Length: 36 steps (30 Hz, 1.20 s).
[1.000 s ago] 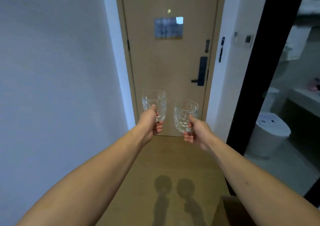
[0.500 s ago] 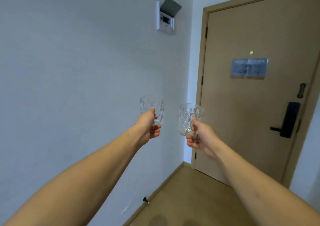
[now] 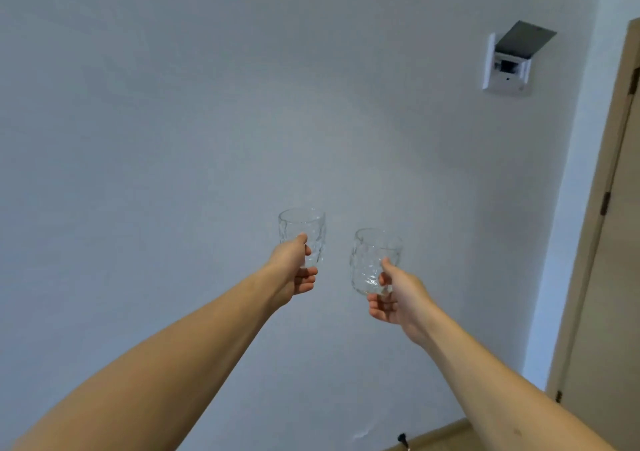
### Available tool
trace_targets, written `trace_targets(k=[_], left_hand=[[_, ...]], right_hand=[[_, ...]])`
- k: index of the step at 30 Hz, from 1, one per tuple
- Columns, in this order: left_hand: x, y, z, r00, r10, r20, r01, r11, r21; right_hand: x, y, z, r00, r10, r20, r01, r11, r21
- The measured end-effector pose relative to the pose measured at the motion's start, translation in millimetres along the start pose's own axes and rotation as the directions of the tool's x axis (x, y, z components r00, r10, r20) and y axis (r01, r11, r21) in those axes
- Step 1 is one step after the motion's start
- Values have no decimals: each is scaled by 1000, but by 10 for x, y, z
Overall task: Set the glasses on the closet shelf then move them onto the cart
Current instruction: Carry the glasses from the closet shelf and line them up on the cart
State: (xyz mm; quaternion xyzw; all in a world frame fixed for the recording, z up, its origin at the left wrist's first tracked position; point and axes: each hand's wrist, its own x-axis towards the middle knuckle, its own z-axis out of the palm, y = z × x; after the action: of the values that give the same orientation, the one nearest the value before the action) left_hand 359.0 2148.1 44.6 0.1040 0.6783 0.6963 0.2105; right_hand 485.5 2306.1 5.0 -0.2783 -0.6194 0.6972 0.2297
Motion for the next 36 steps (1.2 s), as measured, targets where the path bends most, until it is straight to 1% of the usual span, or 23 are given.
trace_targets(k=[5,14,17,22,27,29,32,35,36], left_hand=[[-274,-3,-915,989,-18,-148,18,1000,-1],[-1031,-12,-2702,941,-17,-337,0,999,-50],[-1378,-40,-3340,921,-25,-388,1,998,-60],[-2004,-131,-4402,863,-17,-504,-18,998,-64],[-2633,-225,-5437,782,-37,-622,-13,997,-75],[-2889,-291,-5840,734,-34,-678,-38,995,-90],[-3261,-394,-6375,650,-46,-759,-64,991,-114],[-3621,-486,-6906,547,-76,-834,-90,985,-149],[-3710,-514,-7043,524,-88,-847,-94,983,-161]], right_hand=[[-239,93,804,989,17,150,-17,1000,-2],[-977,261,2455,938,44,344,-33,999,-36],[-1321,343,3058,910,56,410,-38,998,-52],[-1946,529,4066,848,73,525,-35,996,-83],[-2602,762,5083,761,99,642,-36,993,-111],[-2884,868,5491,715,110,691,-23,991,-133],[-3283,1018,6038,641,134,756,-13,987,-163],[-3704,1158,6578,555,167,815,1,979,-202],[-3810,1189,6725,533,178,827,4,977,-212]])
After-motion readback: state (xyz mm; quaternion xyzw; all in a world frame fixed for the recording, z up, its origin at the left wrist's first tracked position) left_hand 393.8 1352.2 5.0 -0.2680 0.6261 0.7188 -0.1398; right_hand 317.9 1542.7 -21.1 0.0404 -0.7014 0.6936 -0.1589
